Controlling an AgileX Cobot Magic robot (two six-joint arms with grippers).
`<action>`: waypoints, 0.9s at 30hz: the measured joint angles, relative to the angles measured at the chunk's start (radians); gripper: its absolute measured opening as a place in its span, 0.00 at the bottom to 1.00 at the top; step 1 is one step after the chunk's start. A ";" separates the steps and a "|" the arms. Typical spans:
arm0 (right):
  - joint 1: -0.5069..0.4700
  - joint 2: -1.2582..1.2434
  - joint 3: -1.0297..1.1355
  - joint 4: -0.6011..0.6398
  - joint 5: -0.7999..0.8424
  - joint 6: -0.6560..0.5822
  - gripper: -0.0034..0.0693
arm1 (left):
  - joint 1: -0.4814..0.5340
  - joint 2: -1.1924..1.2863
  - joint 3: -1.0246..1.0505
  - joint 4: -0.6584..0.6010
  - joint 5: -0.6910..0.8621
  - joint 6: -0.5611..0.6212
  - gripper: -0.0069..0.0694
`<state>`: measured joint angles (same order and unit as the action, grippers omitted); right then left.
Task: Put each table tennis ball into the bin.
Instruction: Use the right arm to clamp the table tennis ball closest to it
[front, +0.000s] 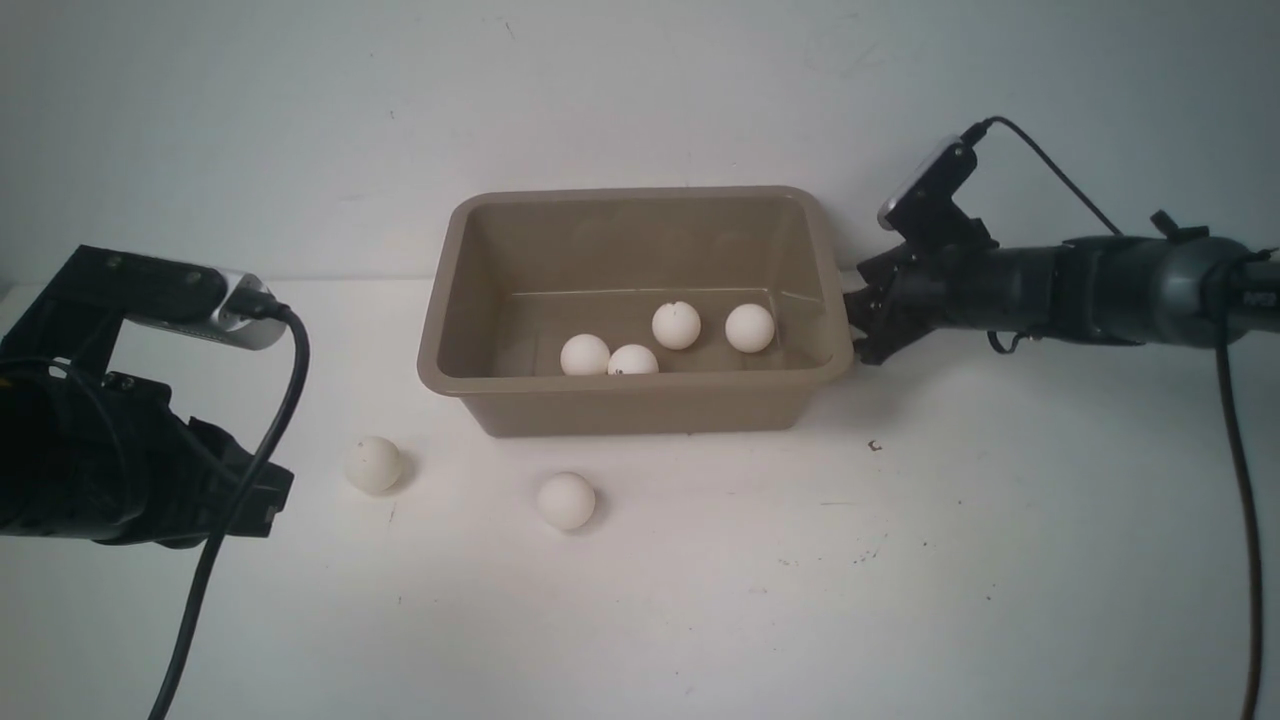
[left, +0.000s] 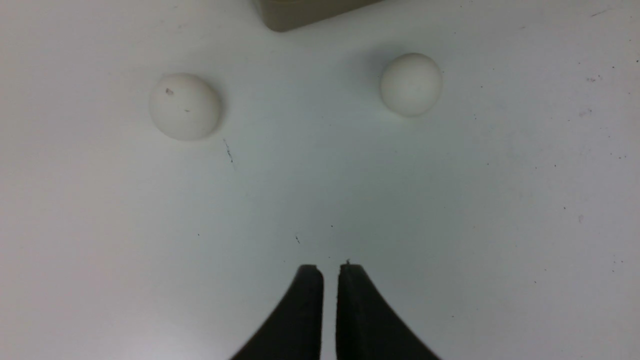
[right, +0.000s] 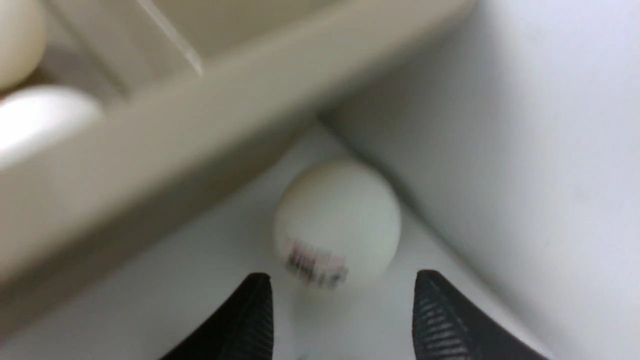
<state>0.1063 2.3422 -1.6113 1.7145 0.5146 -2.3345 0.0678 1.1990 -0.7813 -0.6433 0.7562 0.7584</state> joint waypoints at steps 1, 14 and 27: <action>0.008 0.000 -0.018 0.000 -0.014 0.008 0.54 | 0.000 0.000 0.000 0.000 0.000 0.000 0.13; 0.025 0.046 -0.077 0.007 -0.046 0.040 0.54 | 0.000 0.000 0.000 0.000 0.002 0.000 0.13; 0.076 0.159 -0.231 0.009 -0.102 0.062 0.54 | 0.000 0.000 0.000 0.000 0.025 0.000 0.13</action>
<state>0.1821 2.5010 -1.8424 1.7237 0.4127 -2.2721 0.0678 1.1990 -0.7813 -0.6433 0.7810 0.7584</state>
